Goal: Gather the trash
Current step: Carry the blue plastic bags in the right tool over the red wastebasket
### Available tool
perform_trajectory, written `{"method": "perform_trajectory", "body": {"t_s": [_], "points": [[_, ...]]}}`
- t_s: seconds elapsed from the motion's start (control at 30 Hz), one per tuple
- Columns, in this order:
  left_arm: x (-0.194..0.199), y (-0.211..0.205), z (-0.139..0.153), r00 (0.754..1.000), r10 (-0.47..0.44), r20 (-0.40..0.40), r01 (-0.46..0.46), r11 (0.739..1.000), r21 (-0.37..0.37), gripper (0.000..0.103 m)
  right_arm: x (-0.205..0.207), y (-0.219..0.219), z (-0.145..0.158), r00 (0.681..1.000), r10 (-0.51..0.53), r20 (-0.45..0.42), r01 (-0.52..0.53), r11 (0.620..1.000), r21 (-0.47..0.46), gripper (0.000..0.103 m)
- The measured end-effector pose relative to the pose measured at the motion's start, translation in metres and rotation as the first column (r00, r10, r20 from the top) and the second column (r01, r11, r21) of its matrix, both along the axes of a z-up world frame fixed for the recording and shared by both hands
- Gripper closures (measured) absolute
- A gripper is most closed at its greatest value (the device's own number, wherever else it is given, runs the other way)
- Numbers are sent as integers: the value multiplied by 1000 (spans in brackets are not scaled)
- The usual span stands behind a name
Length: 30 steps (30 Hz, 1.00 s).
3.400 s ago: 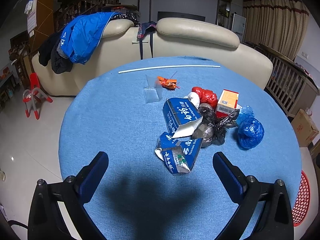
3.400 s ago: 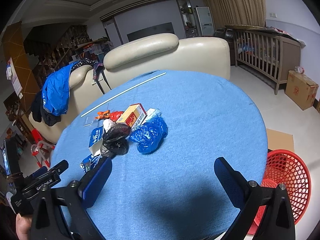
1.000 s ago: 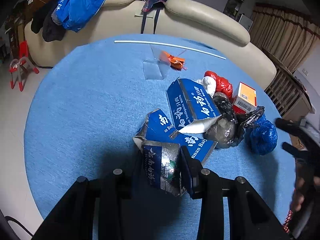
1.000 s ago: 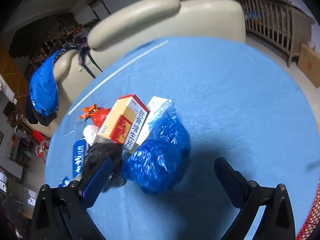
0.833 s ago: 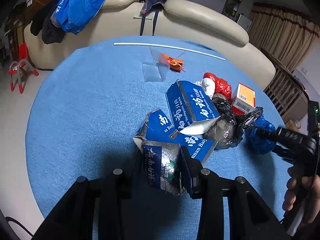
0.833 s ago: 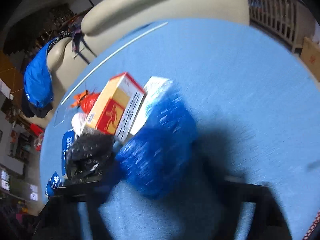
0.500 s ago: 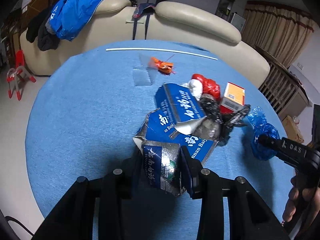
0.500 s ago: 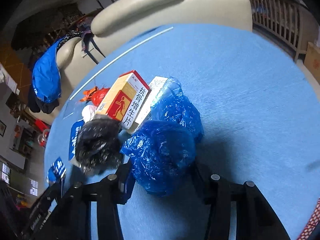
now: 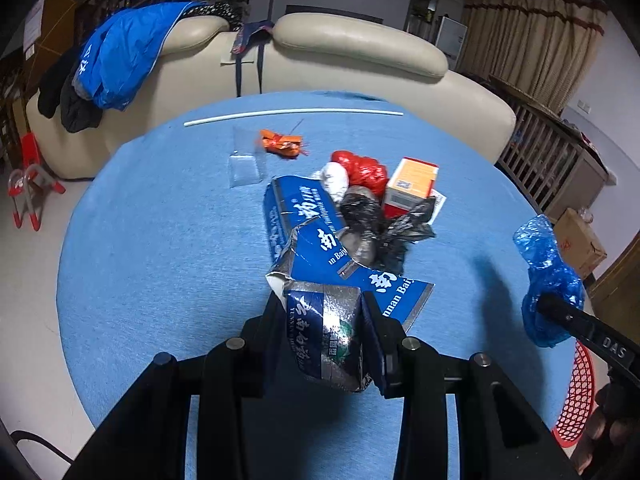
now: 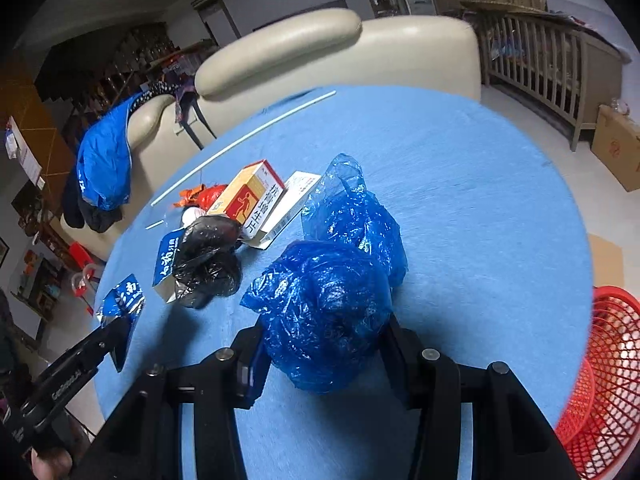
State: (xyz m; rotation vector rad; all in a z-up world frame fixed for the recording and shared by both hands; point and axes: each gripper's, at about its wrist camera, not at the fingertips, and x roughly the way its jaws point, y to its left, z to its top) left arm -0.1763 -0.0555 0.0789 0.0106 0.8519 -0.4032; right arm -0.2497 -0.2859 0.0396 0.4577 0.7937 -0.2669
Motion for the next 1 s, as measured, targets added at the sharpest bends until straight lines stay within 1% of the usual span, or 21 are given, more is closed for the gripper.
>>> {"method": "perform_trajectory", "body": {"t_s": [0.33,0.53,0.67,0.8,0.9,1.0], "points": [[-20,-25,15,997,-70,42,70,997,18,64,-48,-12,19,997,-52,52,53,998,-23,52],[-27,-37,18,994,-99,52,98,995,29,64,-77,-25,27,992,-95,77,97,995,-20,52],[-33,-45,20,990,-125,58,124,992,26,64,-98,-34,30,989,-125,84,128,991,-33,52],[-39,-56,20,987,-153,56,154,988,-1,64,-135,-55,29,975,-210,73,214,976,-45,52],[-47,-72,19,979,-196,54,195,981,11,64,-163,-73,25,959,-278,61,281,958,-53,52],[-55,-85,21,972,-226,60,225,974,17,64,-183,-91,16,944,-327,40,329,944,-38,52]]}}
